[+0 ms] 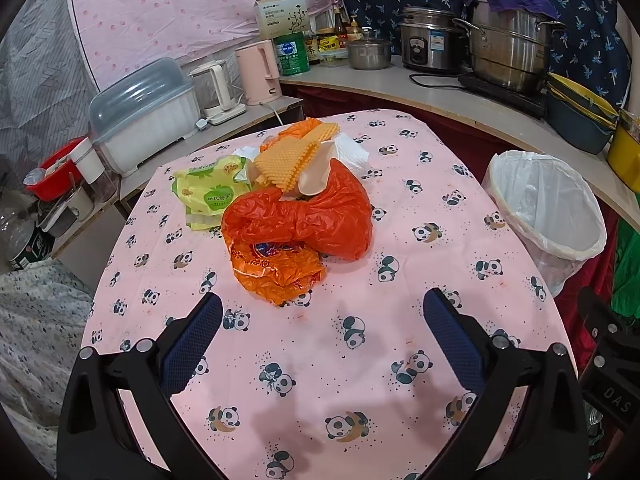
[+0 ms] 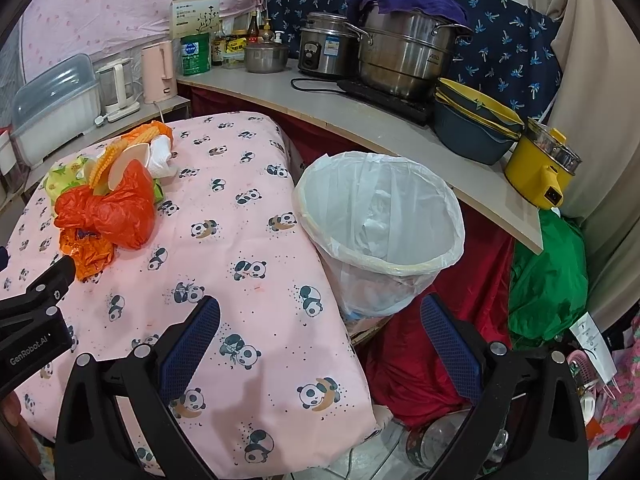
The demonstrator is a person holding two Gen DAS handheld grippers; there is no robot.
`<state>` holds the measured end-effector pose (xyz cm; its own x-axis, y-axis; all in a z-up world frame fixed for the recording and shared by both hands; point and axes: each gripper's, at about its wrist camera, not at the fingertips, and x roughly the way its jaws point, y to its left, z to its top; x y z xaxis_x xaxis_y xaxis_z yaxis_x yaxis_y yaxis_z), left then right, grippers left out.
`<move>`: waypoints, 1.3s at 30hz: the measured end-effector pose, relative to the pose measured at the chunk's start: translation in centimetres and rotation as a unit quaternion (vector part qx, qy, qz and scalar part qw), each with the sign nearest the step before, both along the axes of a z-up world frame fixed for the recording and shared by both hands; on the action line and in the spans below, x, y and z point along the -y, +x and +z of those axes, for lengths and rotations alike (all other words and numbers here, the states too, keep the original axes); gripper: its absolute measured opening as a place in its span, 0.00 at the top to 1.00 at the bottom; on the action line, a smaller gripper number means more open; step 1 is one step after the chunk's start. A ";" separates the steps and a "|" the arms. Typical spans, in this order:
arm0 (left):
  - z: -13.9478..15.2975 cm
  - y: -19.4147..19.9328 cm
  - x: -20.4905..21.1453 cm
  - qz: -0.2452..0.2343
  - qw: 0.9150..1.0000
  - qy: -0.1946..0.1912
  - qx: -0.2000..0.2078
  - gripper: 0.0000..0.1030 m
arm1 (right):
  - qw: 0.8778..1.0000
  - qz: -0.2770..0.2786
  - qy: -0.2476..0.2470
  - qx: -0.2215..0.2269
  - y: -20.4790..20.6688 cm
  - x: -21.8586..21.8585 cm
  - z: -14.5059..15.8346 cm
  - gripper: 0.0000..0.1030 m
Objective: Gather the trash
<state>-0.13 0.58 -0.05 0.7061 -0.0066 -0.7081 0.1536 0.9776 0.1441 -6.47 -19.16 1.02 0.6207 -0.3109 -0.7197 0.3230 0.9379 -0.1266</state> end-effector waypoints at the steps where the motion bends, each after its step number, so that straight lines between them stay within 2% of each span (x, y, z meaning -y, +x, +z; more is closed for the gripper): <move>1: 0.1 0.1 0.0 0.001 1.000 0.000 0.000 0.07 | 1.000 0.001 0.000 0.000 0.0 0.1 0.0 0.07; 39: -0.1 0.0 0.0 0.000 1.000 -0.002 -0.005 0.07 | 1.000 0.001 -0.013 -0.007 0.7 -0.3 -0.4 0.07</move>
<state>-0.13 0.59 -0.16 0.6993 -0.0102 -0.7148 0.1553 0.9782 0.1380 -5.75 -18.85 0.64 0.6108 -0.3284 -0.7205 0.3189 0.9349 -0.1557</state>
